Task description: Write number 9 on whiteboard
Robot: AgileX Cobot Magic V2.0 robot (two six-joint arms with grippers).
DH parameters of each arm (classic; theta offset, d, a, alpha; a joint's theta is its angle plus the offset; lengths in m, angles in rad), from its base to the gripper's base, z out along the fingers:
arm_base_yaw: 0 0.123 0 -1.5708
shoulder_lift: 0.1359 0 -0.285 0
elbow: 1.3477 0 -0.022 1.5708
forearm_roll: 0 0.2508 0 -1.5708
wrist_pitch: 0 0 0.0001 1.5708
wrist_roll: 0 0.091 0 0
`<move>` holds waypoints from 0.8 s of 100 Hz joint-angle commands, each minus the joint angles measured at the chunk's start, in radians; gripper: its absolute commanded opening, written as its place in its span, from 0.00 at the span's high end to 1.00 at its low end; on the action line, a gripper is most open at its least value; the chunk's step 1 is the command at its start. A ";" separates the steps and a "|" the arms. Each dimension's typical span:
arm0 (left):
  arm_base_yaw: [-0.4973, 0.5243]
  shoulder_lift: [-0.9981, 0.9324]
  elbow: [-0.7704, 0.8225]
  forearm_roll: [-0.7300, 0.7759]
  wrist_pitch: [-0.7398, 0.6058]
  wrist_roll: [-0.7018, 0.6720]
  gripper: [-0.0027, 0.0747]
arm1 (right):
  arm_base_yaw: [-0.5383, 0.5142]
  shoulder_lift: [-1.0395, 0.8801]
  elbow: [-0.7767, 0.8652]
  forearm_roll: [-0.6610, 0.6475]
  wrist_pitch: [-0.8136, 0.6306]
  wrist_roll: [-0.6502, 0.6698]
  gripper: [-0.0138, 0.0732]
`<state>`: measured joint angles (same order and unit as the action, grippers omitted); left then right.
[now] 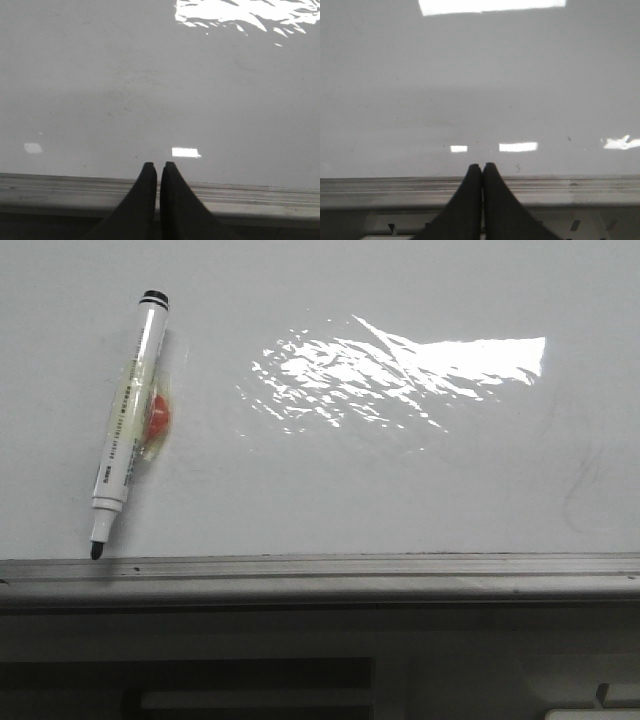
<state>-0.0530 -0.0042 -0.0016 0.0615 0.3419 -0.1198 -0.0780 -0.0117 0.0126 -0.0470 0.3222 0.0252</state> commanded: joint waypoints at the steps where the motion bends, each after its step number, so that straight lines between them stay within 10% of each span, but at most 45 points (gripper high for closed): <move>1: -0.005 -0.028 0.022 -0.012 -0.045 0.003 0.99 | -0.008 -0.014 0.028 -0.006 -0.018 -0.007 0.92; 80: -0.005 -0.028 0.022 0.032 -0.151 0.003 0.99 | -0.008 -0.014 0.028 -0.006 -0.018 -0.007 0.92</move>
<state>-0.0530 -0.0042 0.0000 0.0877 0.2838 -0.1198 -0.0780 -0.0117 0.0126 -0.0470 0.3222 0.0232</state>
